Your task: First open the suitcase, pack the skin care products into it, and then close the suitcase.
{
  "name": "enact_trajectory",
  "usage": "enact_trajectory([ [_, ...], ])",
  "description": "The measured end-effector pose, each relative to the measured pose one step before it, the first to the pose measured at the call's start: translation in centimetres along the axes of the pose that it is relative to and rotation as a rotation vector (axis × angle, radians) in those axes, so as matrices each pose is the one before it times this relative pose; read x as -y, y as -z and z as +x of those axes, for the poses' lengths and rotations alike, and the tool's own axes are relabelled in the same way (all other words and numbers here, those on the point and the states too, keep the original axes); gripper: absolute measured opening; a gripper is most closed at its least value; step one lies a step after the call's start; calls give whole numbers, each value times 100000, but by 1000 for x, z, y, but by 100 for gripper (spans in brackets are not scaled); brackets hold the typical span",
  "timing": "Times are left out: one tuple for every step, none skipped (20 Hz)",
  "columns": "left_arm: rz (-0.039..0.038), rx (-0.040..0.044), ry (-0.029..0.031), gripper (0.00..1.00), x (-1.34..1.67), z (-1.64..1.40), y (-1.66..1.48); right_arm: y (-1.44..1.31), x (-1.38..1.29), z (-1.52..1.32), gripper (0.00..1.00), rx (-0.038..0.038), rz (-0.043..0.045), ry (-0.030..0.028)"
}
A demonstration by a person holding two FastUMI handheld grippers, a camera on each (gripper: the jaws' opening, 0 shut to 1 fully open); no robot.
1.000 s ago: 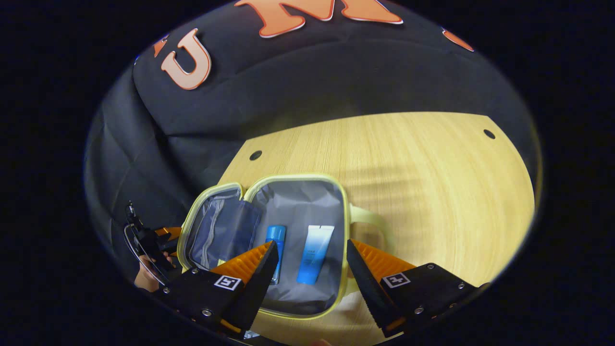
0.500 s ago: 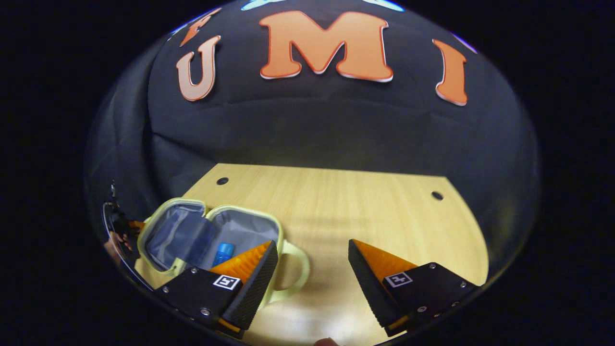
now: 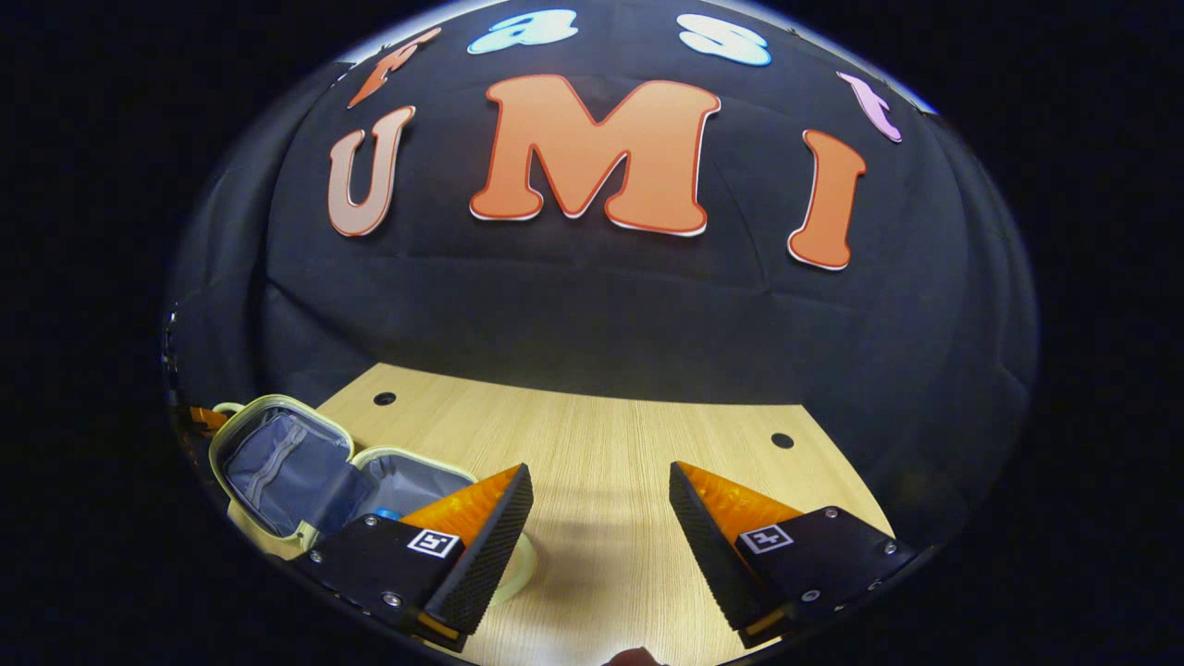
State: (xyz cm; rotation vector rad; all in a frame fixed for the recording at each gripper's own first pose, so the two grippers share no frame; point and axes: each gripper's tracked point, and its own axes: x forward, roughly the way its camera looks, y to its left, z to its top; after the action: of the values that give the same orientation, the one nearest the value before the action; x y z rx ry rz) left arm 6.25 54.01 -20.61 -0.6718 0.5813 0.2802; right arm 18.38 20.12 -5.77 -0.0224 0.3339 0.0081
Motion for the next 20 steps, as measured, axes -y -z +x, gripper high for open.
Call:
enact_trajectory([
  [1197,2234,1642,11,1196,-840,-1033,-398,374,-147,94,2223,-1493,637],
  [816,1908,1241,11,1377,-651,-559,-238,372,9,95,1764,-1905,593],
  [497,2170,1378,11,1496,-570,-605,-210,505,-127,95,1485,-1968,726],
  [1296,1237,1490,10,1414,-817,-589,-281,396,-270,95,1819,-1506,-330],
  [2169,1881,825,10,1132,-588,-523,-470,296,-186,95,2179,-1351,-734],
  [2080,561,792,11,1194,-488,-268,-376,207,-98,95,1960,-1522,-1620],
  [1920,1022,1072,11,1292,-391,-405,-389,364,-251,95,1975,-1669,-1092],
  [1919,1400,-12,11,1135,-496,-470,-505,508,-194,95,2260,-1919,-782],
  [608,1024,-463,10,959,-273,-446,-375,564,-85,96,1923,-1731,-389],
  [1734,640,-327,11,1054,-648,-254,-364,535,-245,96,1716,-1439,-283],
  [465,2469,124,3,1115,283,-627,-199,432,-242,96,1589,-983,-579],
  [1713,-568,479,3,1088,-565,329,-122,541,-196,96,1423,-816,-98],
  [2103,626,-381,3,789,-559,-316,-98,593,-325,96,974,-546,-239],
  [1640,-104,310,3,828,-187,-92,-24,465,-318,96,805,-673,19],
  [960,357,702,3,1255,-485,-344,205,466,-306,96,276,-550,113],
  [1649,293,1464,3,1310,-121,-95,-35,503,-376,95,649,2,356],
  [2546,558,1236,3,1371,-280,-165,-138,536,-171,95,753,382,253],
  [3055,-364,1796,3,1489,-141,103,-87,395,-210,95,576,541,161],
  [3287,-5,1703,3,1547,-80,-88,-20,505,-228,96,462,397,381],
  [3296,-412,2106,3,1858,-53,-89,24,363,-167,96,213,229,-25],
])
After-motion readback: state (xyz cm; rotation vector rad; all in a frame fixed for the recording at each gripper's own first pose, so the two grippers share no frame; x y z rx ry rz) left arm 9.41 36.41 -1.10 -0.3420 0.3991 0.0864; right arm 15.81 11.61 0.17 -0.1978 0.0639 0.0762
